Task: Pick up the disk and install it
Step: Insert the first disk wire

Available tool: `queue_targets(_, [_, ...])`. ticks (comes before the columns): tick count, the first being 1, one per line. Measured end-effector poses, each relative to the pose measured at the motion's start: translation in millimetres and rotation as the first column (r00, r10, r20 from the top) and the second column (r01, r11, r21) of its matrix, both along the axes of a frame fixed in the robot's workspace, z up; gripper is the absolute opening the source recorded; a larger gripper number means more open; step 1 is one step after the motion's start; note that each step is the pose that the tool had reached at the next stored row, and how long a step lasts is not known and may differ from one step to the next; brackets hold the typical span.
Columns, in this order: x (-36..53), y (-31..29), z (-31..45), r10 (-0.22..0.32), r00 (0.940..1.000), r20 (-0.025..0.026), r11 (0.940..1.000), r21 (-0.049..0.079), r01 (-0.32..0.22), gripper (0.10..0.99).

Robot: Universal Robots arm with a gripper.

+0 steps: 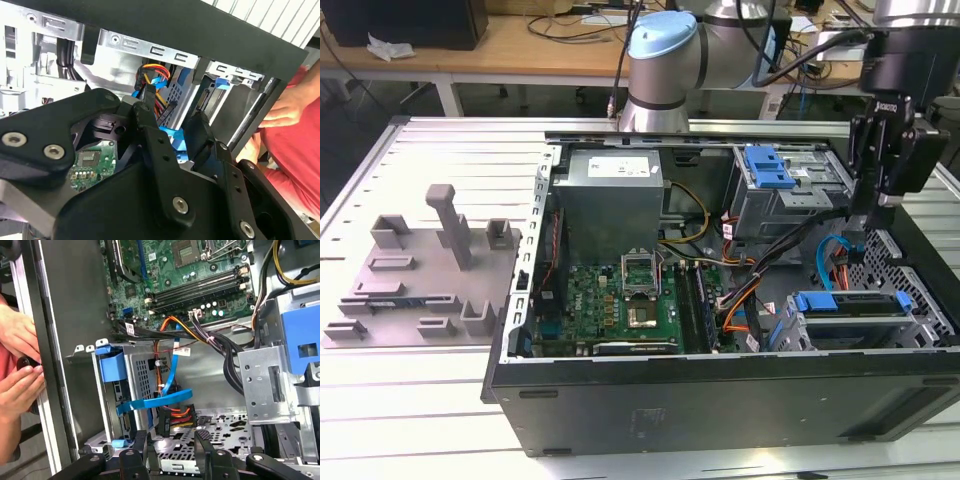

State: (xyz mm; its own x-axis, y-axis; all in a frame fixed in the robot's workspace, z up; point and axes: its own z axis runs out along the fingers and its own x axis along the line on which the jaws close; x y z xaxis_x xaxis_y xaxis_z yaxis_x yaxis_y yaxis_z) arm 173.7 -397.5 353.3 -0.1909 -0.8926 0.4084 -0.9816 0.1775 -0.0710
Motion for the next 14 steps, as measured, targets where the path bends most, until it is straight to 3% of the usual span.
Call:
queue_targets(1, [0.0,0.0,-0.1,0.0,1.0,-0.0001,1.0,0.0,0.0,0.506])
queue_targets(2, [0.0,0.5,-0.3,0.0,1.0,-0.0005,1.0,-0.009,0.0,0.506])
queue_targets(3, [0.0,1.7,-0.3,0.001,1.0,-0.003,0.9994,-0.036,-0.001,0.506])
queue_targets(4, [0.0,2.0,-0.3,0.001,1.0,-0.0045,0.9985,-0.054,-0.001,0.506])
queue_targets(5, [0.0,2.1,-0.2,0.0,1.0,-0.0057,0.9964,-0.084,-0.001,0.506])
queue_targets(6, [-0.1,2.0,-0.3,-0.001,1.0,-0.0057,0.9951,-0.099,0.001,0.506])
queue_targets(7, [-0.2,2.0,-0.7,-0.004,1.0,-0.0055,0.9943,-0.107,0.004,0.506])
queue_targets(11, [-1.3,3.1,-4.6,-0.035,0.9994,0.0026,0.9936,-0.108,0.035,0.506])
queue_targets(14, [-4.6,9.8,-9.1,-0.036,0.9993,0.005,0.9935,-0.108,0.036,0.506])
